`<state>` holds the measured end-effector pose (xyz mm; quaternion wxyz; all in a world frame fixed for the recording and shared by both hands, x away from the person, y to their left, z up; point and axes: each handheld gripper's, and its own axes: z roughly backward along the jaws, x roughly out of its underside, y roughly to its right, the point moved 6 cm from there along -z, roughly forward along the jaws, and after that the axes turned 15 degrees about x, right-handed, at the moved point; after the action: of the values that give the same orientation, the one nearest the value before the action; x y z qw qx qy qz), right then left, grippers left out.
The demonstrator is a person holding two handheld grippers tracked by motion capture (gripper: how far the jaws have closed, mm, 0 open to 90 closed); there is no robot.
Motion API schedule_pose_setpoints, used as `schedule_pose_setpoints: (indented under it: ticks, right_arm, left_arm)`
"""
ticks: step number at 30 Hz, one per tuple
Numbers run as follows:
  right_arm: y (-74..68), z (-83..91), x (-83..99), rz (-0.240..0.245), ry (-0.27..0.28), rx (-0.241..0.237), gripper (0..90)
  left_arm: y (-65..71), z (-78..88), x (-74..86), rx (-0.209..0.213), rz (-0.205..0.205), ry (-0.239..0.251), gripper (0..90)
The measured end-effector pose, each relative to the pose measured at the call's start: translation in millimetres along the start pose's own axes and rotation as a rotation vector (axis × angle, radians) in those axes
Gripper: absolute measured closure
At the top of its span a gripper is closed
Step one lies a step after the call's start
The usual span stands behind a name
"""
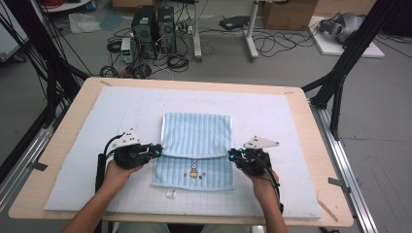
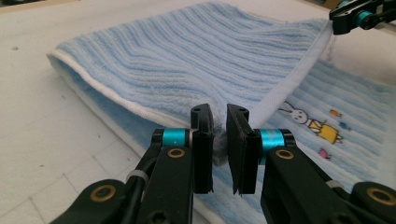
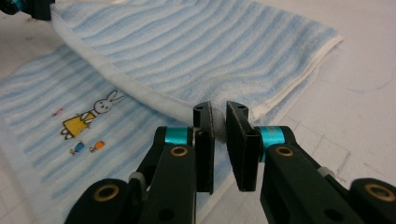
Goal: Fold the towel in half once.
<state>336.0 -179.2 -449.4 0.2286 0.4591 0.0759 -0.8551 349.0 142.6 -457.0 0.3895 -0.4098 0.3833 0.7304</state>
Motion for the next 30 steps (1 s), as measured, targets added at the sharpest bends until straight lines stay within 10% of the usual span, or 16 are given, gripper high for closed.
schedule_pose_setpoints:
  ticks: [30]
  right_arm:
    - [-37.8, 54.8, 47.0, 0.058, -0.084, -0.052, 81.3]
  left_arm:
    - [61.1, 28.0, 39.1, 0.127, 0.009, -0.093, 80.1]
